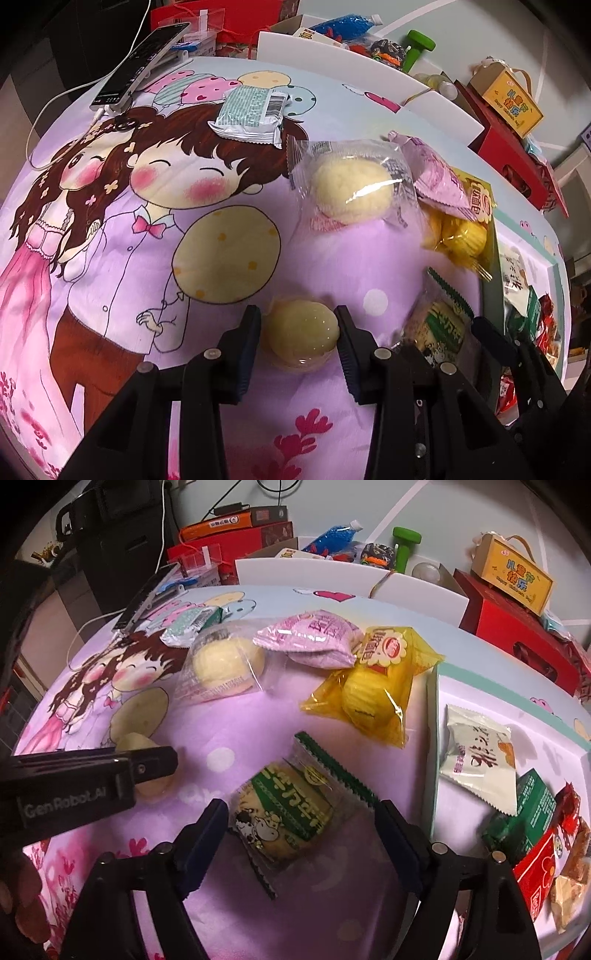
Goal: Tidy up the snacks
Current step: 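Grasp the round yellow cake with the left tool while the right tool grasps the green cow-print packet, then carry the yellow cake and green packet into the white tray and open both tools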
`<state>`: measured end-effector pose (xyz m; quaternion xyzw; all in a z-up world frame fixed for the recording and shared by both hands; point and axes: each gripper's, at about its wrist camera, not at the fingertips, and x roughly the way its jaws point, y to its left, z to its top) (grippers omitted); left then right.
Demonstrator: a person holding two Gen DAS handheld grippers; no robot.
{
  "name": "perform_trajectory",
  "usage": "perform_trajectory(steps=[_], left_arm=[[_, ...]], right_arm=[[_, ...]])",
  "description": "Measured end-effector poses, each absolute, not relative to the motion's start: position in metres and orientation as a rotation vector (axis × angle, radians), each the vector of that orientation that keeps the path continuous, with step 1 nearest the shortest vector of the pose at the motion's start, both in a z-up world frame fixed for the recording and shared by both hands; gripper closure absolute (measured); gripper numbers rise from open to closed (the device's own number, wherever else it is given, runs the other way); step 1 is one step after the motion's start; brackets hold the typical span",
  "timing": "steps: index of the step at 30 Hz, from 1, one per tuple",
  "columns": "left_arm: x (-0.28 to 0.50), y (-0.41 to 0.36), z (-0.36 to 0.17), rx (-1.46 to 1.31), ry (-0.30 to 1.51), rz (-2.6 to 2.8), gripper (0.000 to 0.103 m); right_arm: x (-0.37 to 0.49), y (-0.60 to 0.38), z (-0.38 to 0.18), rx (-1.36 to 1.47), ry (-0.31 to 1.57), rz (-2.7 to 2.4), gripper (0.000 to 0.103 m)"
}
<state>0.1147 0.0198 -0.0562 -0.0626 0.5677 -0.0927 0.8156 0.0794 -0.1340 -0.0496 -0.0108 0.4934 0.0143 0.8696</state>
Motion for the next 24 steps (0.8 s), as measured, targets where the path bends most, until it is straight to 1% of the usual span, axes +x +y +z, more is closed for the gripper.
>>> perform_trajectory(steps=[3, 7, 12, 19, 24], left_arm=[[0.113, 0.02, -0.055, -0.135, 1.212, -0.197, 0.061], [0.11, 0.02, -0.054, -0.132, 1.213, -0.194, 0.061], [0.109, 0.019, -0.053, -0.129, 1.211, -0.19, 0.061], [0.109, 0.016, -0.046, -0.118, 1.19, -0.192, 0.061], [0.107, 0.011, -0.036, -0.107, 1.16, -0.196, 0.061]], right_arm=[[0.077, -0.131, -0.05, -0.01, 1.035, 0.056, 0.034], [0.075, -0.127, -0.047, -0.019, 1.025, 0.052, 0.04], [0.07, -0.126, -0.039, -0.02, 1.002, 0.05, 0.041], [0.056, -0.127, -0.01, -0.024, 0.922, 0.049, 0.041], [0.051, -0.131, 0.003, -0.012, 0.901, 0.038, 0.041]])
